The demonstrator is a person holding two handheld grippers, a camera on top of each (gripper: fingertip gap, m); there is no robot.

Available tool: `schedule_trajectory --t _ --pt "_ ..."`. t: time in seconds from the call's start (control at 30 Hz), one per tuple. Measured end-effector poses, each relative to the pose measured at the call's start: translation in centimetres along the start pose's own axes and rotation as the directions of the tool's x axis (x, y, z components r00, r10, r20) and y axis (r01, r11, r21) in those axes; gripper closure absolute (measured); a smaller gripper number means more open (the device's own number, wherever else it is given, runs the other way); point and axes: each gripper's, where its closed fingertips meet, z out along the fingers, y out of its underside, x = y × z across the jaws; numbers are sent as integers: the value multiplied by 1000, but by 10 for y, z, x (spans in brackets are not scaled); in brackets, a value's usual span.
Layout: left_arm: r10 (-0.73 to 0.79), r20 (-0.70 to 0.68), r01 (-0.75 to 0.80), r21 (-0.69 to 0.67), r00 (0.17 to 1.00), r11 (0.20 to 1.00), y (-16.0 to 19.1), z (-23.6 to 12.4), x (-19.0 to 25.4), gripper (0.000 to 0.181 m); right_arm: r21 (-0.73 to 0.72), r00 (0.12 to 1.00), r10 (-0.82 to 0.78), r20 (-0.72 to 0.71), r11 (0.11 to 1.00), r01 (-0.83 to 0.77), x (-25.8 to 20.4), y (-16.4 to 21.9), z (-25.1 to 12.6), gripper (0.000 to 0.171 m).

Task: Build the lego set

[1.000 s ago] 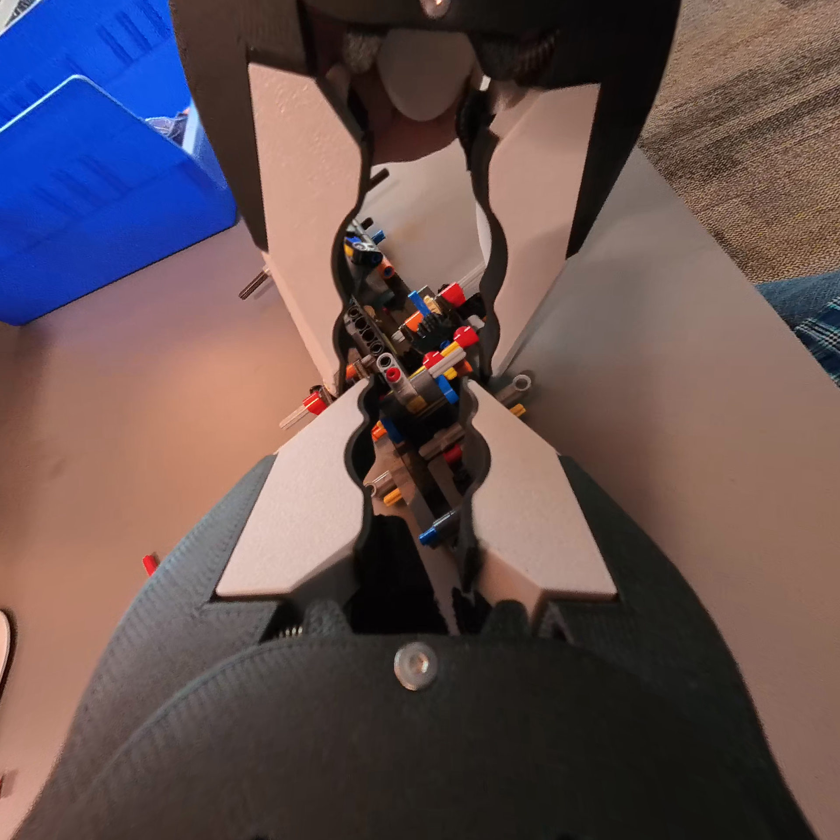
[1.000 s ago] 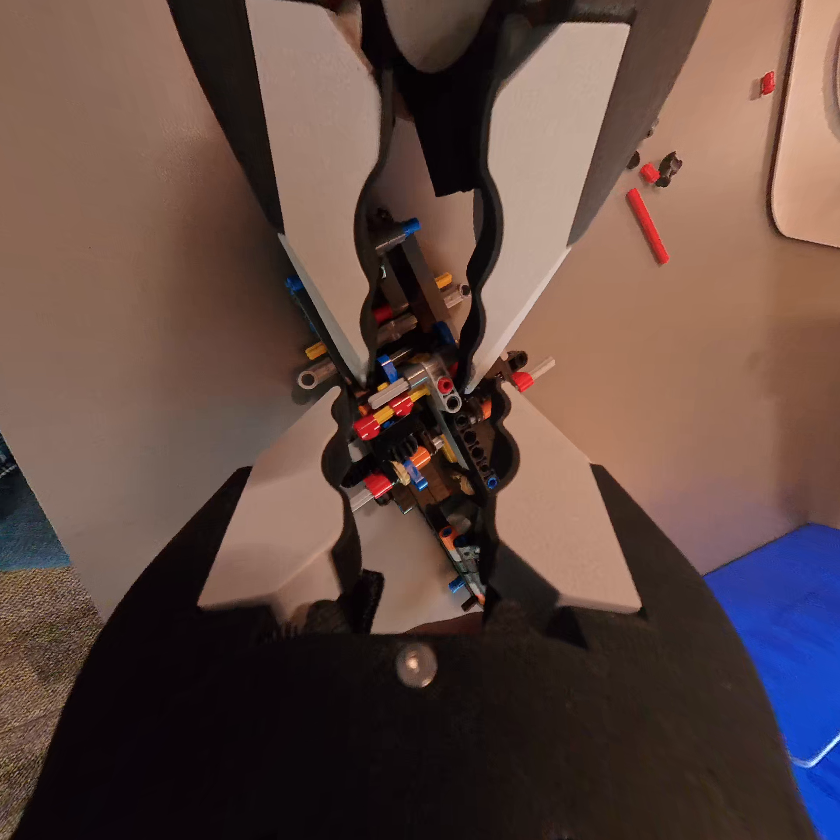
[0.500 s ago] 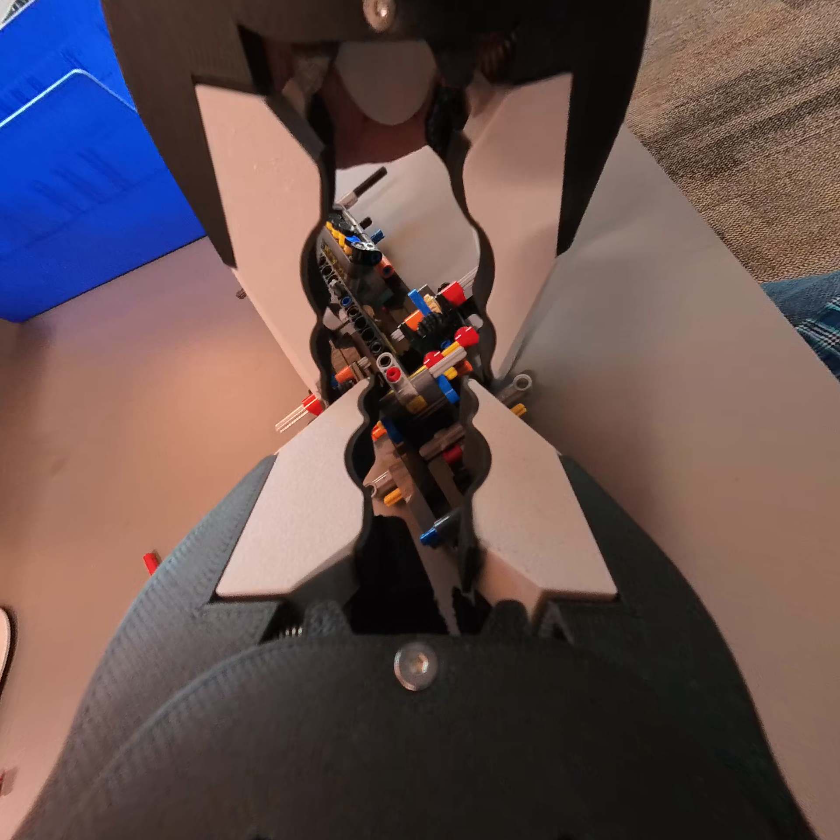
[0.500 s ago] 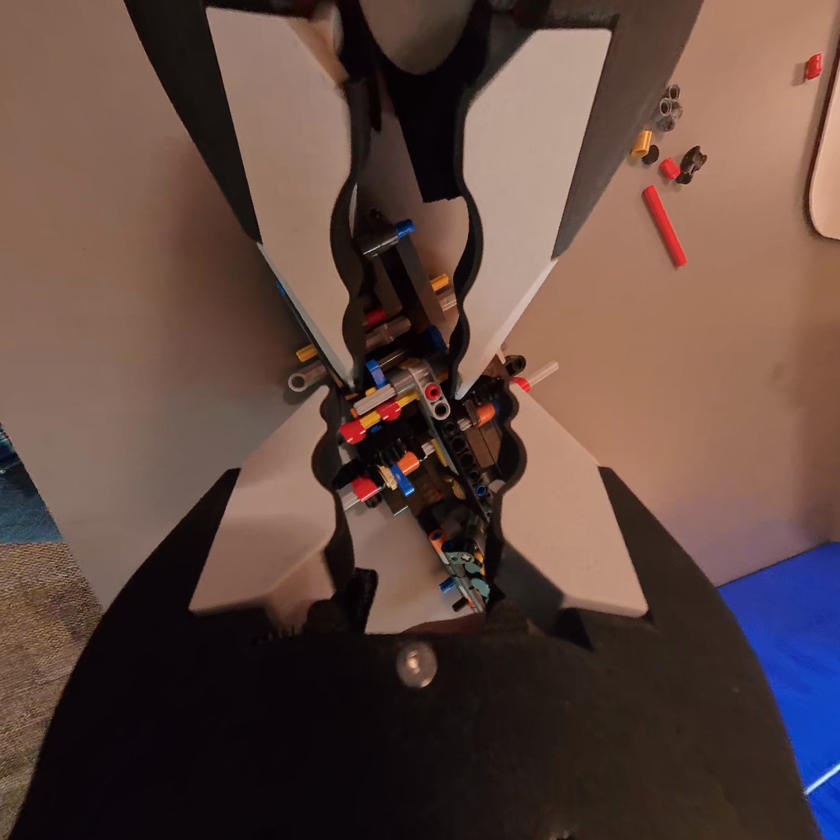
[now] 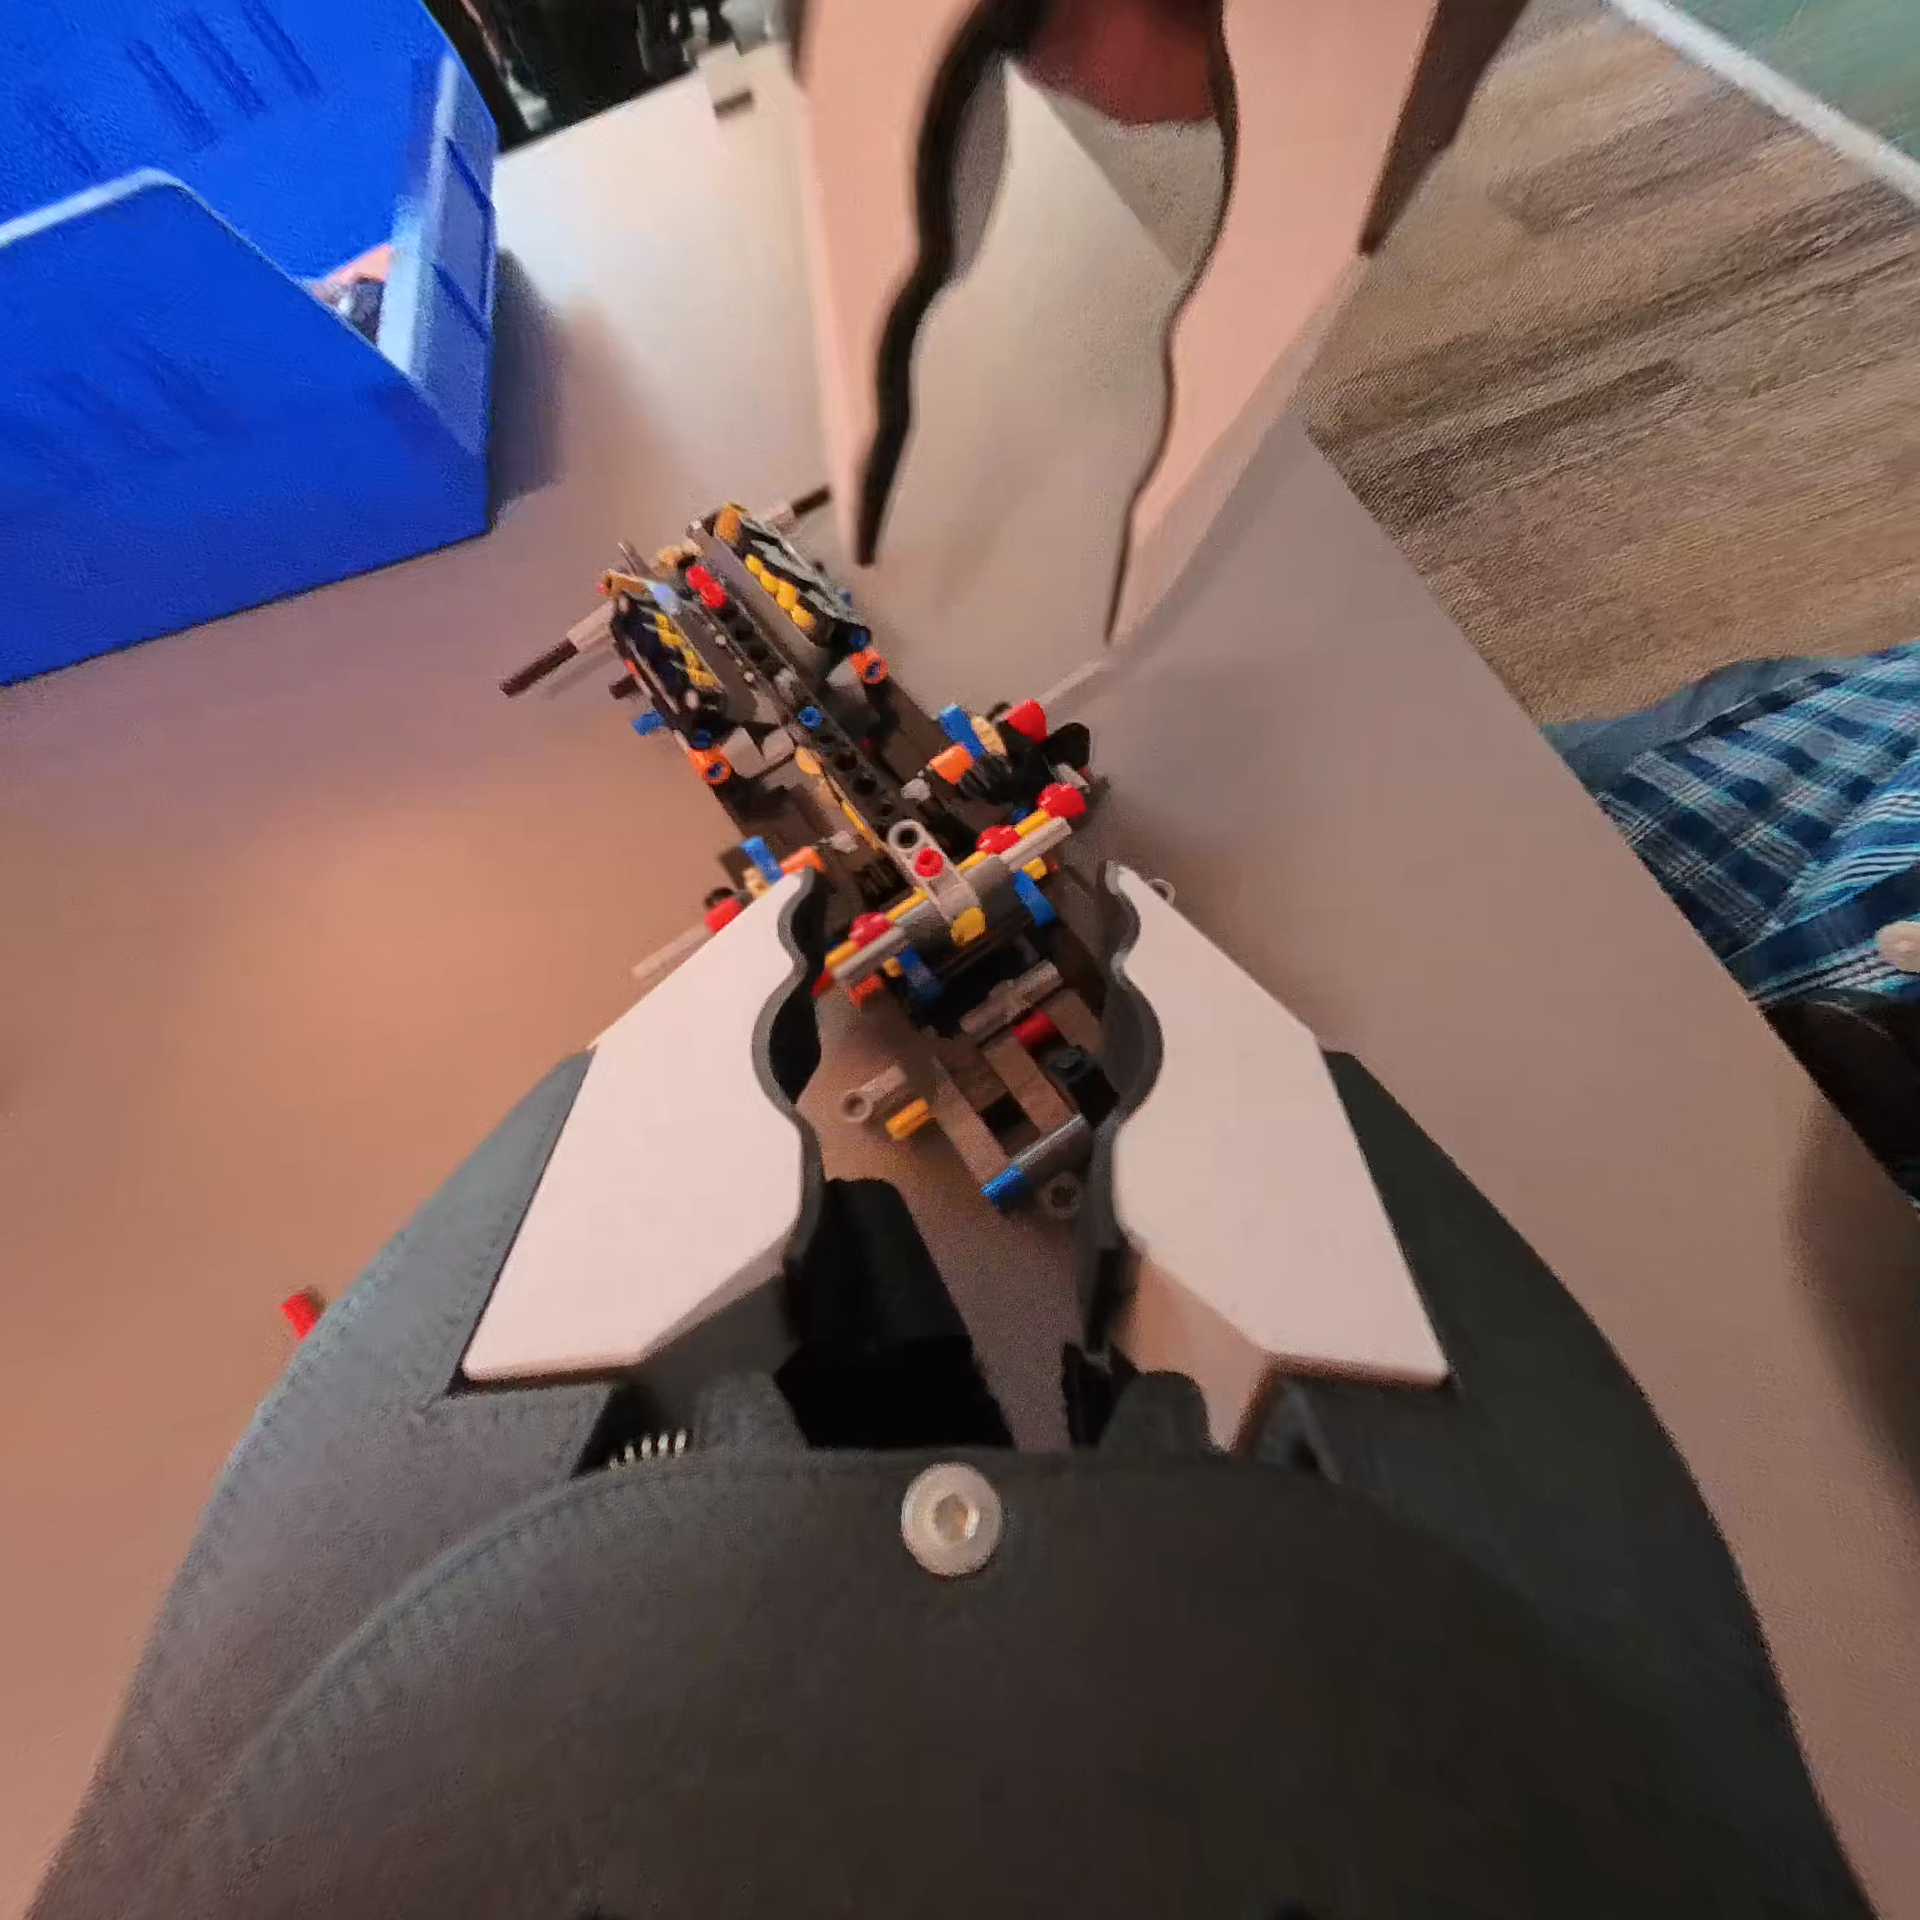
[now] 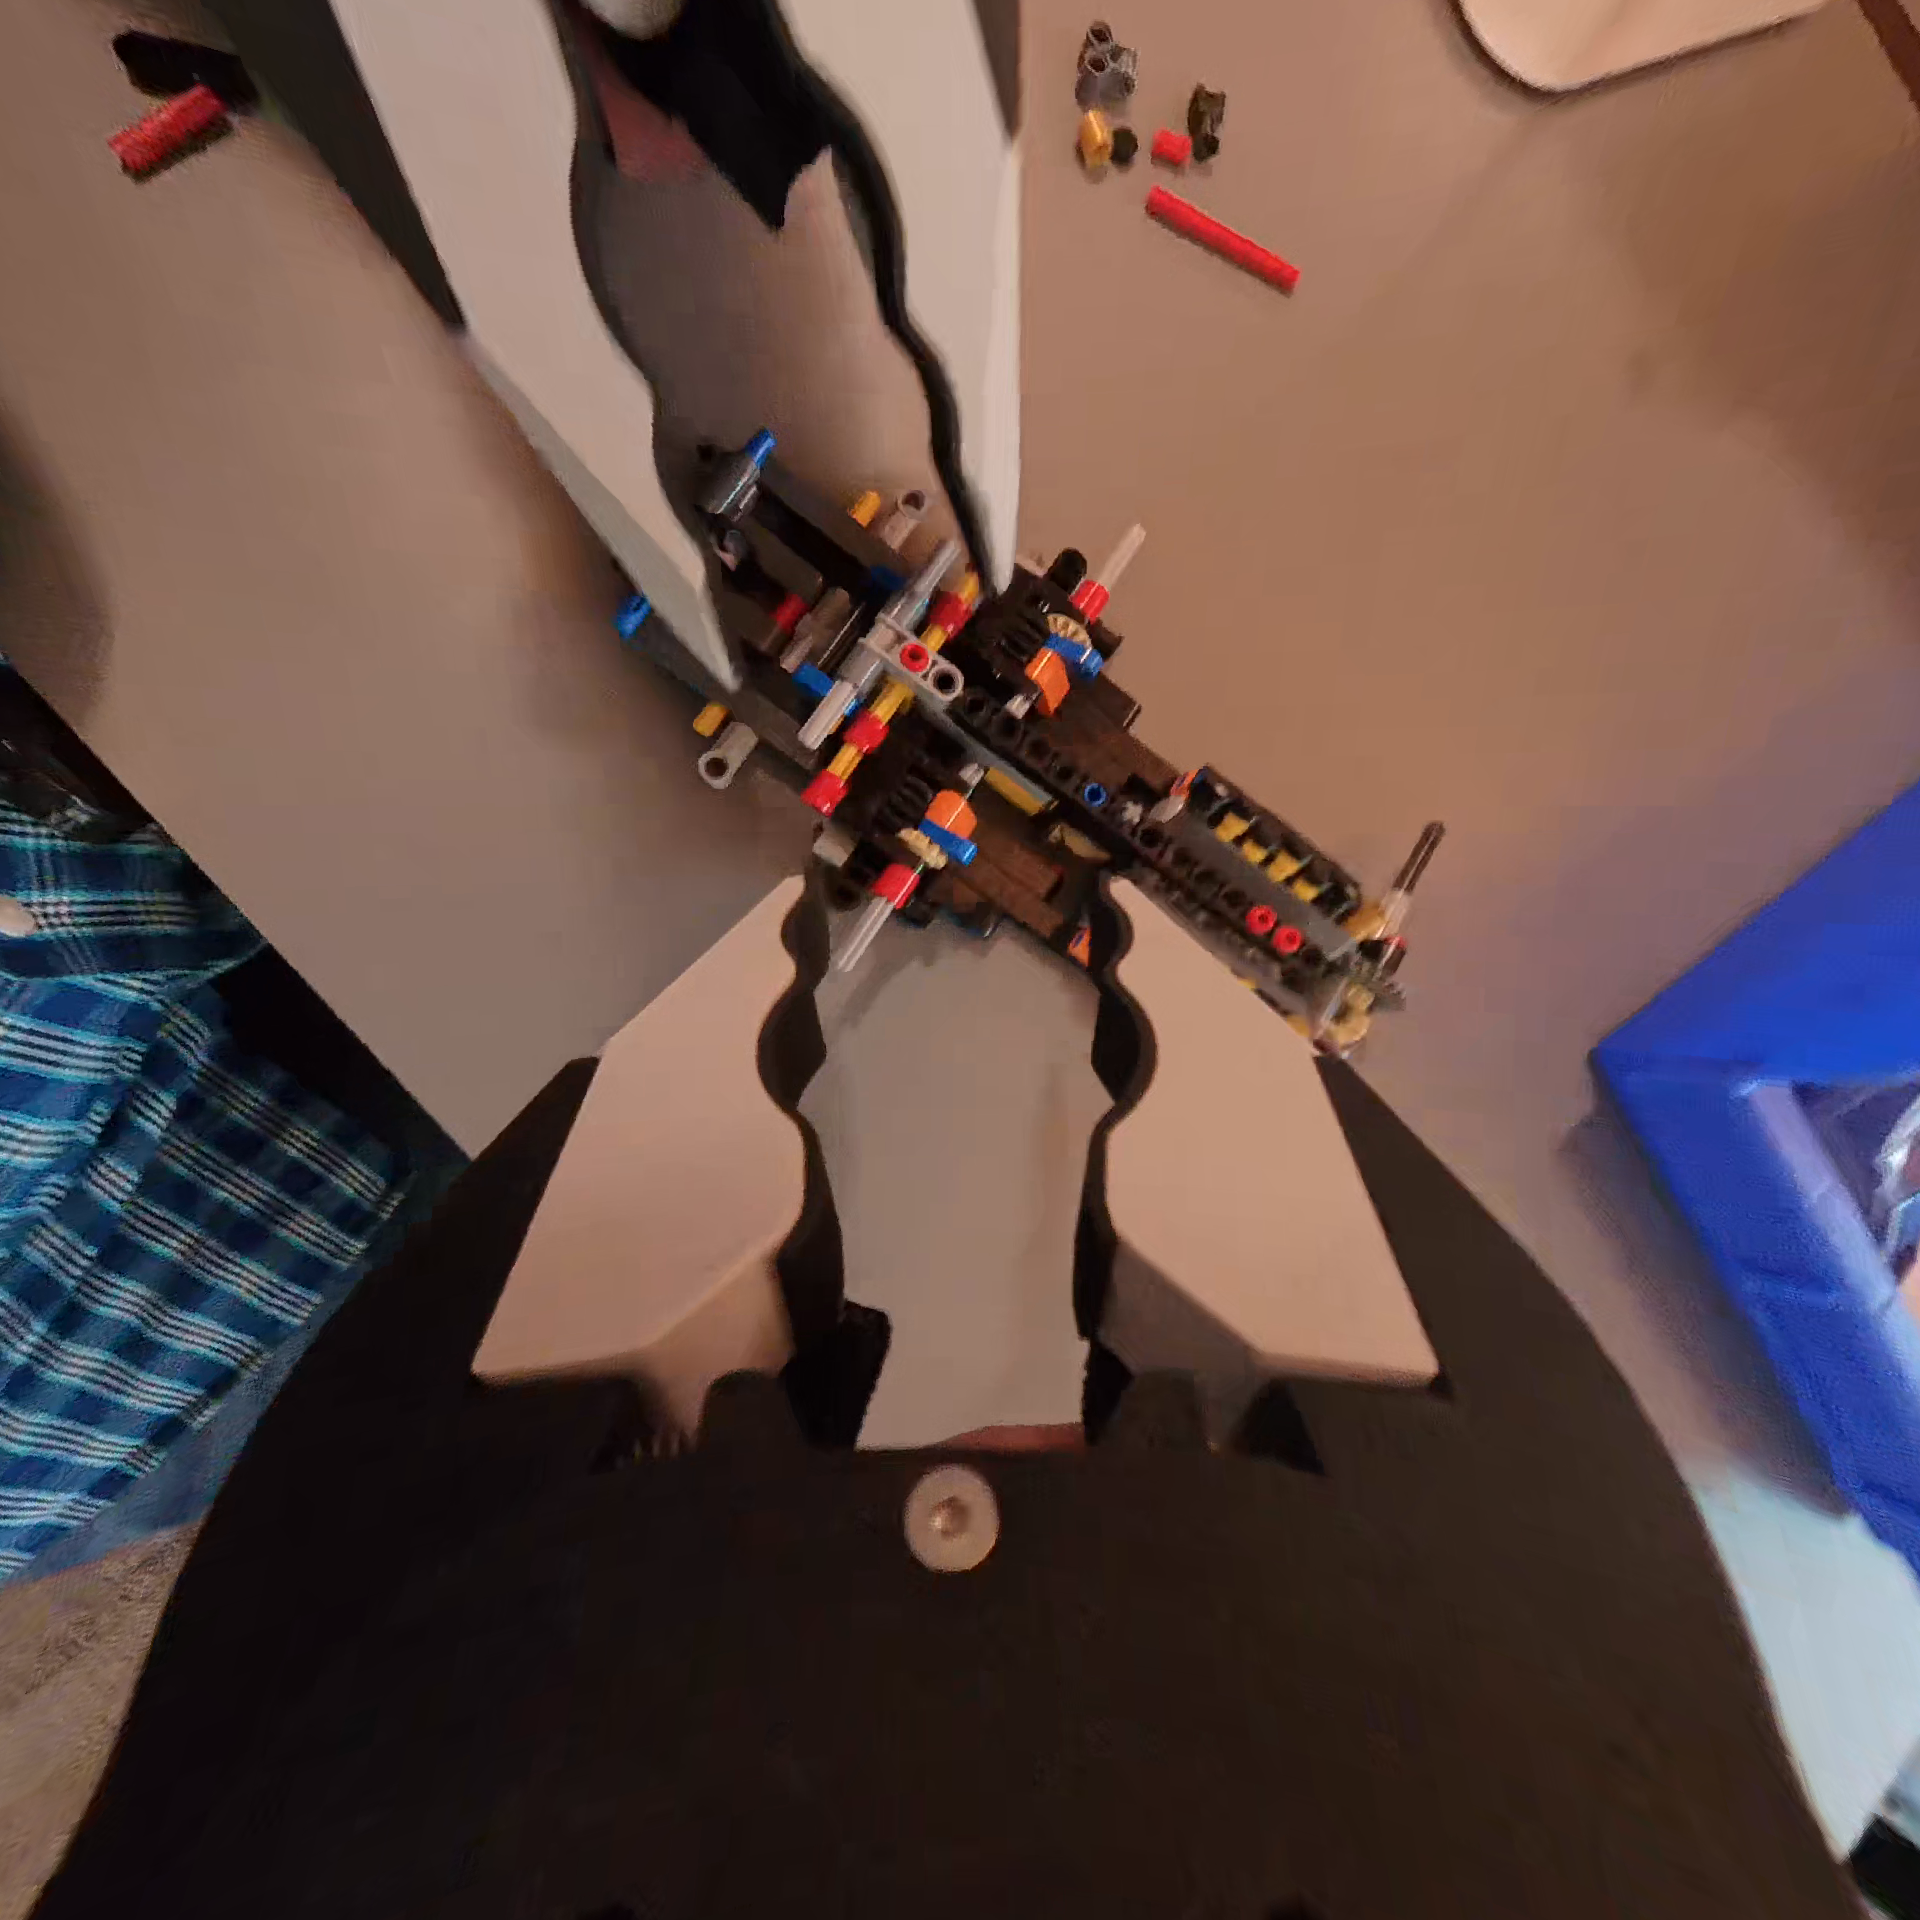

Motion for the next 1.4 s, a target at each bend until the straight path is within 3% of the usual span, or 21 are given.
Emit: schedule_trajectory --t 0.13,0.33,0.63,1.4 --pt "-33 -1 33 50 999 998 -10 -16 -24 133 29 995 102 -1 994 -102 -9 3 0 128" --pt "68 -79 -68 3 995 998 -8 -11 -35 128 96 954 300 -24 950 -297 -10 1 7 133" --pt "44 -244 -54 -36 969 998 4 14 -27 114 63 953 293 -81 955 -289 -16 2 24 126" --pt "30 -353 -40 -19 935 999 15 14 -21 124 54 948 299 -114 954 -294 -10 0 33 134"
